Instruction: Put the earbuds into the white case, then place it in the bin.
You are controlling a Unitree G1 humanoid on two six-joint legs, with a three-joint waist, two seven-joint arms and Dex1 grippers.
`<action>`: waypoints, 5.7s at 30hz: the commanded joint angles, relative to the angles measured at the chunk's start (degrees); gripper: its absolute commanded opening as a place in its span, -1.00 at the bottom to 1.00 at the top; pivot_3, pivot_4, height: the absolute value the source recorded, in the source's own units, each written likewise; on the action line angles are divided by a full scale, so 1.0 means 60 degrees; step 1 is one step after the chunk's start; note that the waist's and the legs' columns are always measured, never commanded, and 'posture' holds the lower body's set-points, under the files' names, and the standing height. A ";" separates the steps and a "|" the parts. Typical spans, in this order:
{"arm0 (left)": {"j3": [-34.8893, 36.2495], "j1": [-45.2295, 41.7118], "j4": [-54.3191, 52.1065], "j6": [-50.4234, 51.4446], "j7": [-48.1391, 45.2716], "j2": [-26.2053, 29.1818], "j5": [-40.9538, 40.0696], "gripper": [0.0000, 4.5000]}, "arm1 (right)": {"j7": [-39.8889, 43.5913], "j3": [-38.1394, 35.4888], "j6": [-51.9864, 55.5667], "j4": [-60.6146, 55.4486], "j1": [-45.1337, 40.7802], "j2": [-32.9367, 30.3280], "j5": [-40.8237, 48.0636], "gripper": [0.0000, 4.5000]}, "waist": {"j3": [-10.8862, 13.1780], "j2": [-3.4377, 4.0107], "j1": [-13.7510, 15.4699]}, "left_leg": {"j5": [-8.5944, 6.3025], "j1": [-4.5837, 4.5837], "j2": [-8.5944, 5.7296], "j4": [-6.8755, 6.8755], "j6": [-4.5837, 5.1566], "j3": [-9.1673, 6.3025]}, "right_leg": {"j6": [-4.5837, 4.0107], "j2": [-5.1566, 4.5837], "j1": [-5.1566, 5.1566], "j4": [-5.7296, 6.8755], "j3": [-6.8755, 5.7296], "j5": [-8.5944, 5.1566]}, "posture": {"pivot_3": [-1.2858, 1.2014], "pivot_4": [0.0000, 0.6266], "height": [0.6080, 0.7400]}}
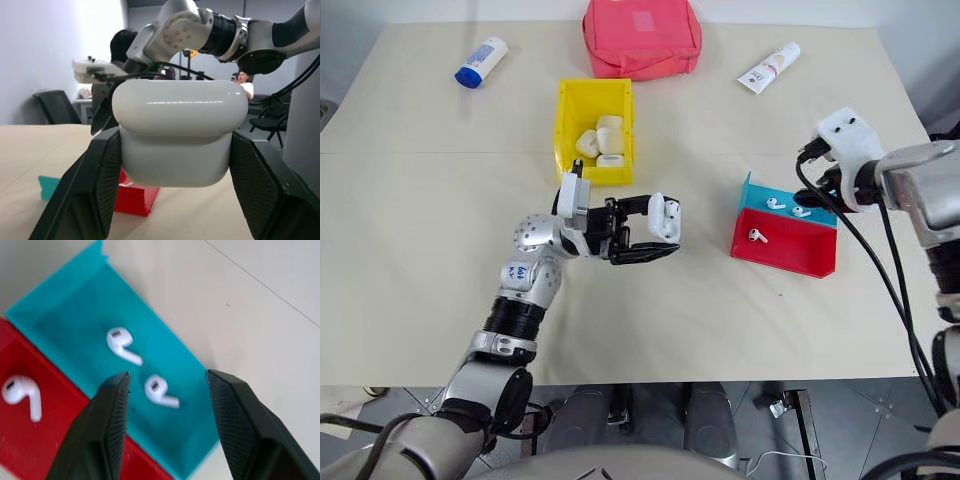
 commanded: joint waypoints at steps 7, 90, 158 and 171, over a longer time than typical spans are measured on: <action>-0.0129 0.0136 -0.0793 0.0128 0.0301 0.0013 -0.0228 0.24 | 0.1361 0.0209 -0.1007 0.1674 -0.0927 0.1054 -0.1569 0.19 | 0.0000 0.0002 -0.0018 | 0.0001 0.0000 0.0002 -0.0001 -0.0001 0.0003 | 0.0004 0.0007 0.0000 0.0001 0.0001 0.0002 | 0.03 -0.52 1.00; -0.0048 0.0265 -0.1157 0.0028 0.0848 0.0422 -0.0226 0.24 | 0.3864 0.0317 -0.3403 0.6568 -0.2452 0.3303 -0.5571 -0.79 | 0.0009 0.0037 -0.0059 | 0.0009 0.0008 0.0011 0.0000 -0.0017 0.0006 | 0.0004 0.0025 0.0002 0.0015 0.0012 0.0002 | 0.03 -0.52 1.00; 0.0788 -0.3477 0.4071 -0.1069 -0.2163 -0.1032 -0.0263 0.24 | -1.1476 -0.7199 -0.2155 -1.0205 0.8098 0.2007 1.5600 -0.79 | 0.0044 0.0042 0.0006 | 0.0053 -0.0021 -0.0102 -0.0106 0.0086 0.0032 | 0.0070 -0.0072 -0.0066 -0.0038 0.0067 0.0038 | 0.03 -0.52 1.00; 0.0298 -0.2699 0.3739 -0.1406 -0.2112 -0.0661 0.0388 0.24 | -1.0479 -0.6954 -0.3022 -0.9946 0.7749 0.0334 1.5602 -0.79 | 0.0044 0.0039 0.0134 | 0.0054 -0.0022 -0.0104 -0.0101 0.0098 0.0014 | 0.0088 -0.0073 -0.0033 -0.0079 0.0047 0.0049 | 0.03 -0.52 1.00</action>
